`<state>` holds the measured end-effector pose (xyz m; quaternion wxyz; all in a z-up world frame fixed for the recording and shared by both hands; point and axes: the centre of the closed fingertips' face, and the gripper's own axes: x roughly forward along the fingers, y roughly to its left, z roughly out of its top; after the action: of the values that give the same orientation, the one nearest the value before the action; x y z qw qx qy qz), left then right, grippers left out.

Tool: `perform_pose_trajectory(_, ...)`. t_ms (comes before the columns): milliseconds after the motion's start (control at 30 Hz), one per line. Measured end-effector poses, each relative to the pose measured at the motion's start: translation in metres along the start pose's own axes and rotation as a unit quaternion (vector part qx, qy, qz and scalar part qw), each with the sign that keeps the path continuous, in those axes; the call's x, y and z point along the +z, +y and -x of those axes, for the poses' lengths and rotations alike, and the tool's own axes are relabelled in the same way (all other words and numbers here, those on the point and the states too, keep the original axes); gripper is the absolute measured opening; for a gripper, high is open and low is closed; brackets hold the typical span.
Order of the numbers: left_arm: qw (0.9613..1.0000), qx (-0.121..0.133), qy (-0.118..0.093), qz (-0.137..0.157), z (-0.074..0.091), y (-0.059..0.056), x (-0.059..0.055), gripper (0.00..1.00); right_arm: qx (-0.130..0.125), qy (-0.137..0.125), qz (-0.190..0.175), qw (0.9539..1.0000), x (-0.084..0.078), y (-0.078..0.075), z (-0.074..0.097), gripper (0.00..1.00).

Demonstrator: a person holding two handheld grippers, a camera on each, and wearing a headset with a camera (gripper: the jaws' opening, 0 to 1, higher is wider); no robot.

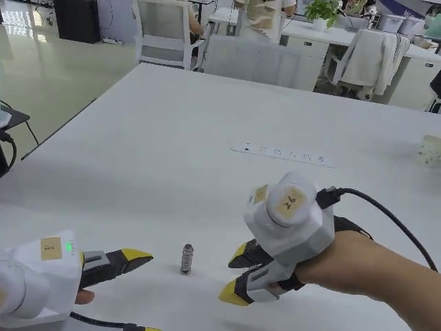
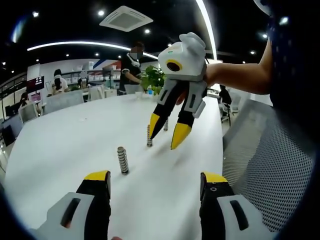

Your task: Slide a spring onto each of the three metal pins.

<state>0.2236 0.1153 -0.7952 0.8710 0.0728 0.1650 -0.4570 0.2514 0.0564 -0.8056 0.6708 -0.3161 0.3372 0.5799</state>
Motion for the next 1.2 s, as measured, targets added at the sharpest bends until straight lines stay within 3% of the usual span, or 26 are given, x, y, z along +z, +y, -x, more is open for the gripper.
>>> perform_pose_trajectory(567,1.0000,0.001,-0.003,0.003,0.001,-0.006,0.002,0.71,-0.016,-0.031,-0.034,0.9988,-0.020,0.017,0.023,0.30)
perform_pose_trajectory(1200,0.9999,0.006,-0.006,0.011,-0.001,-0.007,0.005,0.75,-0.054,-0.052,-0.090,0.9931,-0.057,0.008,0.055,0.35)
